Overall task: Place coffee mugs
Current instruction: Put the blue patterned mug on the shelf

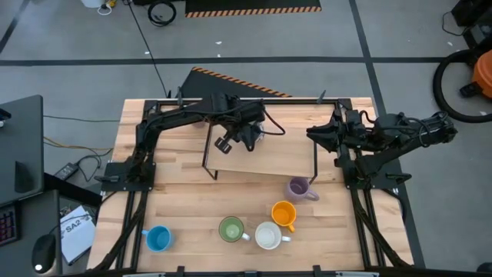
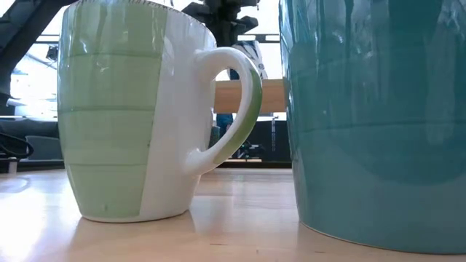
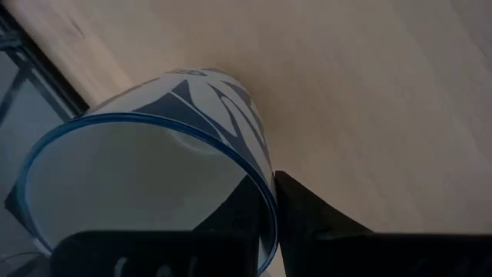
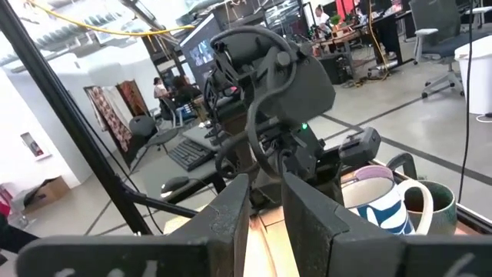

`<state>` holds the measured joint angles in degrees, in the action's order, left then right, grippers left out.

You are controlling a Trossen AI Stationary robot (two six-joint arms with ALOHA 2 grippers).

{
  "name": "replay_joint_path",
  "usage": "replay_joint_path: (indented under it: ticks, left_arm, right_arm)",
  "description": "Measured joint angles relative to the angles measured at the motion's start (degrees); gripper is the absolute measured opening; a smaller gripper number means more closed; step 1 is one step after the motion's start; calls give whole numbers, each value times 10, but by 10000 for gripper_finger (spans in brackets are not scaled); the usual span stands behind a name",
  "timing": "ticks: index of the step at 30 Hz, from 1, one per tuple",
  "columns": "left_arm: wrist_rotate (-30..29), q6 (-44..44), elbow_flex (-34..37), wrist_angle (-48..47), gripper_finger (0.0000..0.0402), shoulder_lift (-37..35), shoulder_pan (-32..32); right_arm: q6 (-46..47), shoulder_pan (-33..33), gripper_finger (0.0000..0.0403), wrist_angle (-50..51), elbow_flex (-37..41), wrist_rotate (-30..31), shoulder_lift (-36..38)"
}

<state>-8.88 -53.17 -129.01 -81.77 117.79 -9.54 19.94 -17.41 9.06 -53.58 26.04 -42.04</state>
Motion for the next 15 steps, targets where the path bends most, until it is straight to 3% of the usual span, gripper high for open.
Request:
replay_joint_path:
  ticks: [9,15]
  left_arm:
    - [-9,0,-1,2,31,5,4]
    - [-26,0,0,5,53,7,6]
  right_arm:
    - [0,0,86,-4,0,0,0]
    - [0,0,86,-4,0,-1,0]
